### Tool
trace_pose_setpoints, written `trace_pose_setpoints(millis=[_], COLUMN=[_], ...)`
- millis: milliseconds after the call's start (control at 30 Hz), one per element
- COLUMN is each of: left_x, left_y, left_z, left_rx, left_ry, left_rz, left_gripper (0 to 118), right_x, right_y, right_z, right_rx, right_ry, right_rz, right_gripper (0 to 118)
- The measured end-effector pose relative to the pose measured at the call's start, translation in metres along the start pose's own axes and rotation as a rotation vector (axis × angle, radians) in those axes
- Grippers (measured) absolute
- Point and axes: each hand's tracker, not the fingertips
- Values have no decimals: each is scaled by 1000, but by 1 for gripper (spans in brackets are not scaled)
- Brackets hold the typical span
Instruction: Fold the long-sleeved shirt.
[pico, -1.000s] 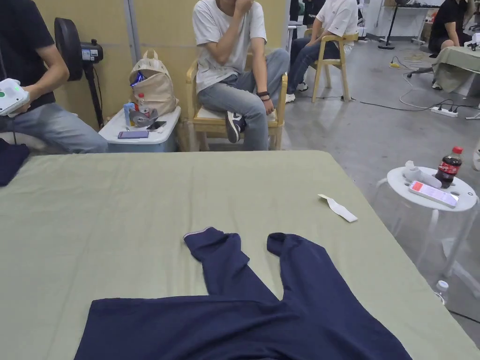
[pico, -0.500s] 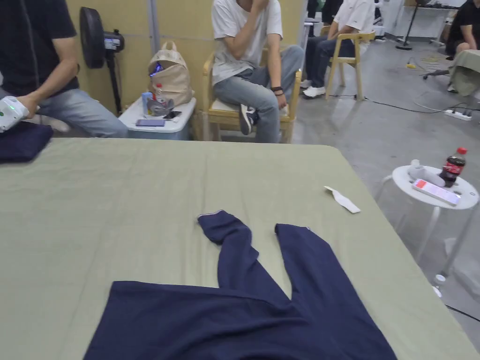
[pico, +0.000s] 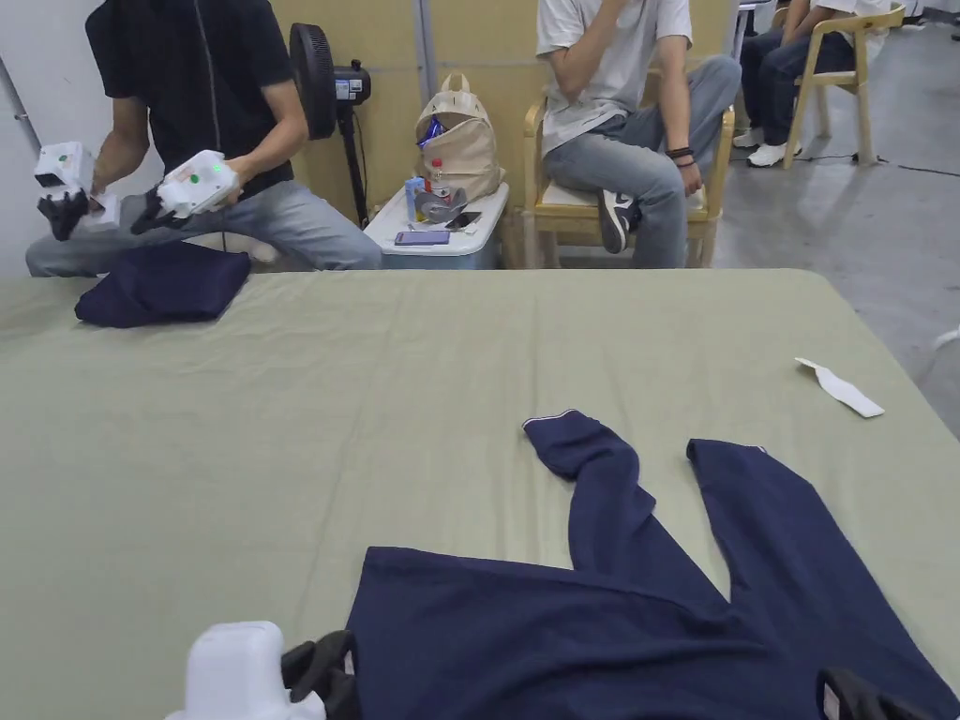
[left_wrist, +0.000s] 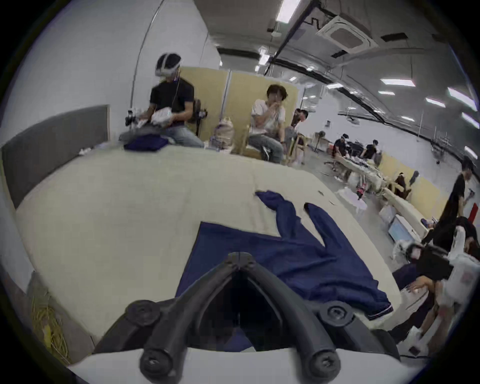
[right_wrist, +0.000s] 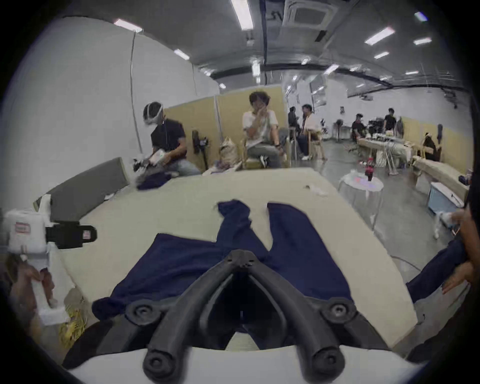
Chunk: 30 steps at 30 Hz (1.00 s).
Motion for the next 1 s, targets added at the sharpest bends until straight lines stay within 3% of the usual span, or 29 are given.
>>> trace_pose_setpoints(millis=[167, 267, 300, 367, 400, 533, 567, 600, 667, 700, 833, 1000], left_x=[-28, -50, -56, -70, -75, -82, -76, -62, -57, -57, -45, -31], left_y=[42, 72, 75, 70, 66, 33, 28, 34, 27, 28, 42, 95], left_z=[-77, -159, -185, -243, -265, -323, -319, -300, -306, -303, -268, -136], left_rx=[10, -86, -122, -253, -315, -479, -420, -288, -294, -270, -299, 36], left_ry=[53, 106, 85, 40, 10, 30, 49, 52, 167, 101, 101, -27], left_rz=[-14, -106, -113, -118, -112, -82, -112, -164, -184, -135, -139, -70], left_gripper=[0, 0, 17, 67, 77, 77, 77, 60, 29, 3, 2, 2], right_x=[14, 30, 36, 49, 54, 75, 81, 87, 97, 102, 126, 150], right_y=[-12, -18, -19, -25, -26, -36, -37, -39, -45, -47, -49, -32], right_z=[-18, -27, -30, -34, -36, -37, -36, -36, -34, -34, -24, -5], right_rx=[-78, -105, -115, -143, -158, -194, -201, -213, -228, -239, -251, -183], right_ry=[-10, -36, -40, -59, -81, -152, -163, -179, -212, -234, -331, -367], right_rz=[-7, -36, -50, -72, -71, -71, -85, -105, -127, -138, -169, -186], right_gripper=[0, 0, 0, 0, 0, 0, 0, 1, 1, 0, 0, 1])
